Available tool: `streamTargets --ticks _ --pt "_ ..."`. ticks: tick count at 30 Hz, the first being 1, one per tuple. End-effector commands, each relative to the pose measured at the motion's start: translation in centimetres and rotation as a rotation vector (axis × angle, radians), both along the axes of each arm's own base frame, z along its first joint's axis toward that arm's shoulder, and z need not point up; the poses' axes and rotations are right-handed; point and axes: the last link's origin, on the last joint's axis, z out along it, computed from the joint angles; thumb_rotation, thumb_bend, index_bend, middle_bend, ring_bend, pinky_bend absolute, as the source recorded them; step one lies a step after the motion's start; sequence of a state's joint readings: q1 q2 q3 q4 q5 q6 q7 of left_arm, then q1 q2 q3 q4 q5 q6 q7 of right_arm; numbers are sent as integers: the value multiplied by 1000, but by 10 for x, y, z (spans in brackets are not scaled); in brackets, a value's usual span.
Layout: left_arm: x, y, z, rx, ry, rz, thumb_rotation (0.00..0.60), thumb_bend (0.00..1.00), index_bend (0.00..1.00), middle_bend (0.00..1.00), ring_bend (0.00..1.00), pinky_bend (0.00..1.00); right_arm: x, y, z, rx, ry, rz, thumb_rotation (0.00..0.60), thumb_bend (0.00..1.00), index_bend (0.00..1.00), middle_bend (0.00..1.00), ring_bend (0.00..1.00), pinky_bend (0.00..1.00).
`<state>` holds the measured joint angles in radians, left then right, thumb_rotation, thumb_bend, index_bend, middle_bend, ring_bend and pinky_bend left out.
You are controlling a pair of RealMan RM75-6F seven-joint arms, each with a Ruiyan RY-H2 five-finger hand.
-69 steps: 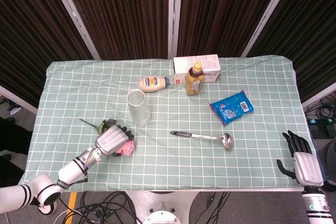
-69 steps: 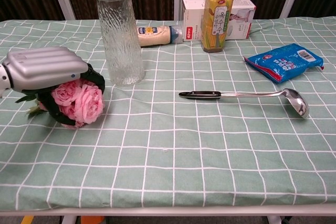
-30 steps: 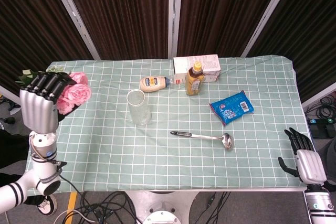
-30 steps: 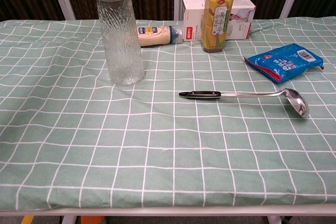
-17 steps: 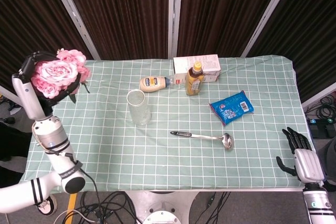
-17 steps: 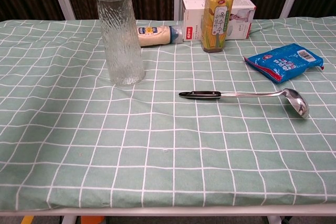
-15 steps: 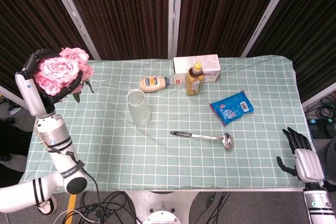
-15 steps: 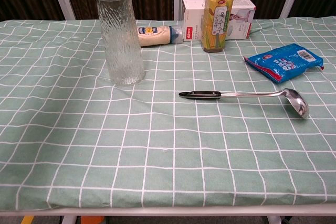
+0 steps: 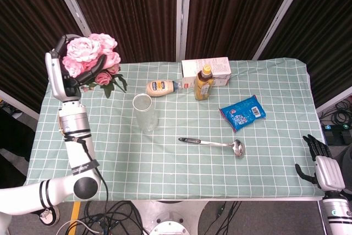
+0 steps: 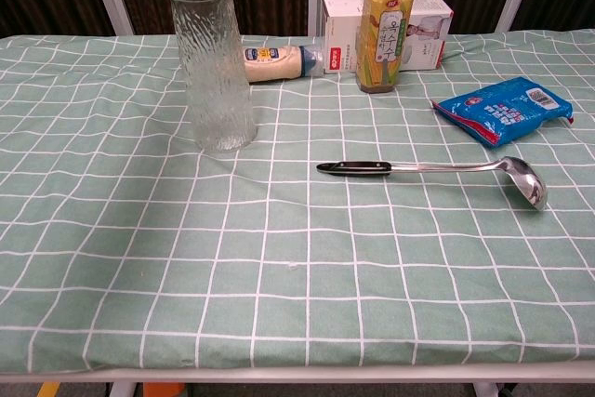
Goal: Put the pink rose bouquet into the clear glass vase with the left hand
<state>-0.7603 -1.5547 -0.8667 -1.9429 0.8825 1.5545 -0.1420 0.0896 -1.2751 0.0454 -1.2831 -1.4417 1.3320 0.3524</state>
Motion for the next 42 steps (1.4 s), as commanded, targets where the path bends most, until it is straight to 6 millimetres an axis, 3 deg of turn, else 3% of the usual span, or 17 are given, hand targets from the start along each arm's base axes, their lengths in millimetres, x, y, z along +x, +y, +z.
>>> streamTargets --ticks 1,8,13,22,28,31,35,37,42 --pt "13 2 -1 -54 -48 -28 600 163 492 501 470 615 -2 0 1 -8 -5 -4 600 290 0 0 0 0" --pt "28 4 0 -96 -51 -40 600 162 496 501 470 614 -10 3 0 -6 -12 -23 600 291 0 0 0 0" --pt "29 4 -14 -80 11 -48 600 163 496 494 462 605 -12 2 1 -12 -12 -24 600 291 0 0 0 0" --pt "5 14 -58 -169 35 -7 600 162 496 492 461 604 -18 1 -5 7 -8 -50 600 291 0 0 0 0" --pt "-8 16 -74 -226 22 11 600 161 478 482 450 595 -18 0 -6 8 -5 -52 600 291 0 0 0 0" --pt "-10 11 -82 -242 28 -46 600 143 378 385 354 494 -19 1 -6 9 -5 -54 600 291 0 0 0 0" --pt "-16 3 -88 -241 9 -159 600 58 174 101 145 277 -21 0 -6 8 -5 -65 600 291 0 0 0 0" --pt "-18 0 -86 -222 -19 -188 600 30 136 26 70 196 -20 0 -5 7 -5 -67 600 290 0 0 0 0" --pt "-23 -6 -74 -202 -53 -204 600 0 123 0 30 139 -18 -1 -5 4 -3 -58 600 290 0 0 0 0"
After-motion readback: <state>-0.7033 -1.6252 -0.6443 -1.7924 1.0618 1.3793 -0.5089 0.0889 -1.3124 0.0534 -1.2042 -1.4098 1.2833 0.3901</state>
